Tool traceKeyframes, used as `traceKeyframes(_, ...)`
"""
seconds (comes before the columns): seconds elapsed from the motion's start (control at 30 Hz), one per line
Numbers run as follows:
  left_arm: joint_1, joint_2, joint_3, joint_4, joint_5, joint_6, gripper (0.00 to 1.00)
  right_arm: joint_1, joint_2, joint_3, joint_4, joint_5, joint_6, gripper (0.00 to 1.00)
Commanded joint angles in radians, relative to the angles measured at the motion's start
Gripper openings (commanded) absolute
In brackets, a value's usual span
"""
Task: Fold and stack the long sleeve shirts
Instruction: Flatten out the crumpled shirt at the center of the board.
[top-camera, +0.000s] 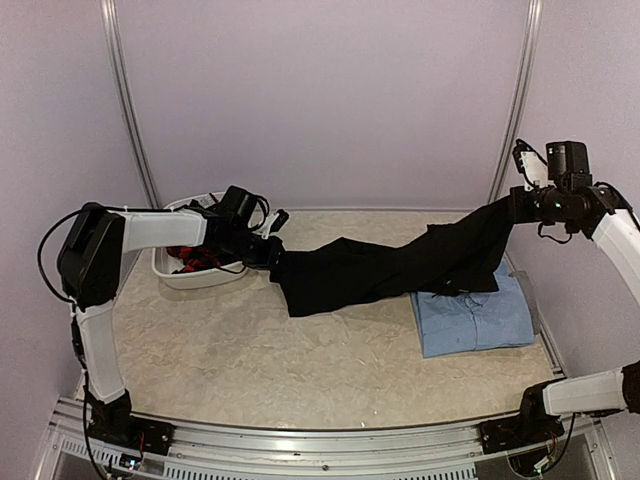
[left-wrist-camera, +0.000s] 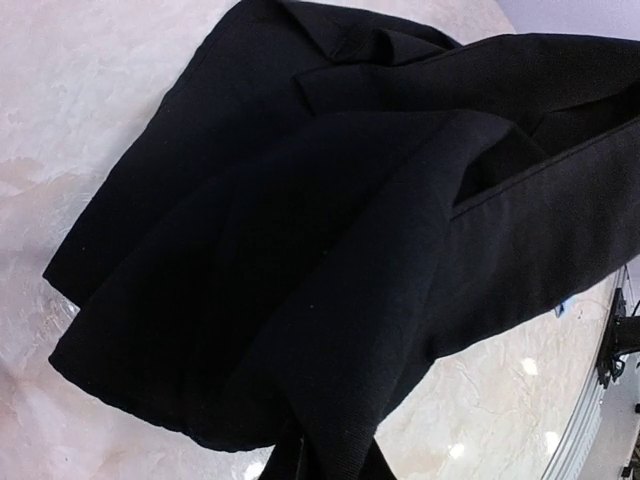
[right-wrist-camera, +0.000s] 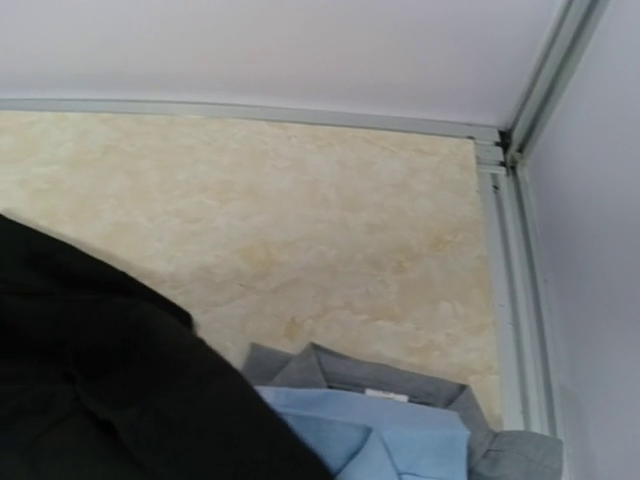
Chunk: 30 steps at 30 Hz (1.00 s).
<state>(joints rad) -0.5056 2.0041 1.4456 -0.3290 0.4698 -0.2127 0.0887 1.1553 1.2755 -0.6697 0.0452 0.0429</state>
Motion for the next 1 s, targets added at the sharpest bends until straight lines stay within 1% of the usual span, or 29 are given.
traceKeyframes(0.0,0.007,-0.15,-0.069,0.113,0.068,-0.004,0.07,-0.007,-0.026,-0.029,-0.015,-0.064,0.01,0.0)
traceKeyframes(0.1,0.036,-0.238,-0.114,0.142,0.063,-0.058,0.05,-0.006,-0.037,-0.056,-0.018,-0.064,0.008,0.0)
traceKeyframes(0.2,0.058,-0.28,-0.135,0.138,0.024,-0.08,0.13,-0.005,-0.036,-0.071,-0.008,-0.074,0.013,0.0)
traceKeyframes(0.27,0.067,-0.265,-0.127,0.118,0.022,-0.075,0.17,-0.005,-0.028,-0.078,0.001,-0.086,0.016,0.0)
traceKeyframes(0.4,0.059,-0.183,-0.102,0.091,0.056,-0.076,0.18,-0.005,-0.017,-0.079,0.002,-0.084,0.018,0.0)
traceKeyframes(0.5,0.041,-0.131,-0.083,0.076,-0.027,-0.077,0.19,-0.005,-0.012,-0.08,0.005,-0.082,0.016,0.0)
traceKeyframes(0.6,0.003,-0.134,-0.075,0.069,-0.121,-0.045,0.27,-0.005,-0.005,-0.081,0.008,-0.097,0.014,0.0)
traceKeyframes(0.67,-0.033,-0.171,-0.085,0.083,-0.126,-0.001,0.34,-0.005,0.001,-0.083,0.011,-0.096,0.016,0.0)
traceKeyframes(0.7,-0.051,-0.187,-0.094,0.087,-0.131,0.012,0.4,-0.004,0.002,-0.086,0.015,-0.096,0.015,0.0)
traceKeyframes(0.8,-0.092,-0.25,-0.124,0.081,-0.127,0.029,0.51,-0.003,0.009,-0.09,0.022,-0.105,0.015,0.0)
traceKeyframes(0.87,-0.105,-0.269,-0.14,0.065,-0.086,0.035,0.55,-0.003,0.014,-0.089,0.025,-0.109,0.014,0.0)
traceKeyframes(0.93,-0.112,-0.264,-0.149,0.041,-0.057,0.045,0.57,-0.004,0.019,-0.086,0.028,-0.112,0.013,0.0)
traceKeyframes(0.97,-0.115,-0.255,-0.152,0.028,-0.064,0.051,0.57,-0.003,0.02,-0.086,0.029,-0.115,0.011,0.0)
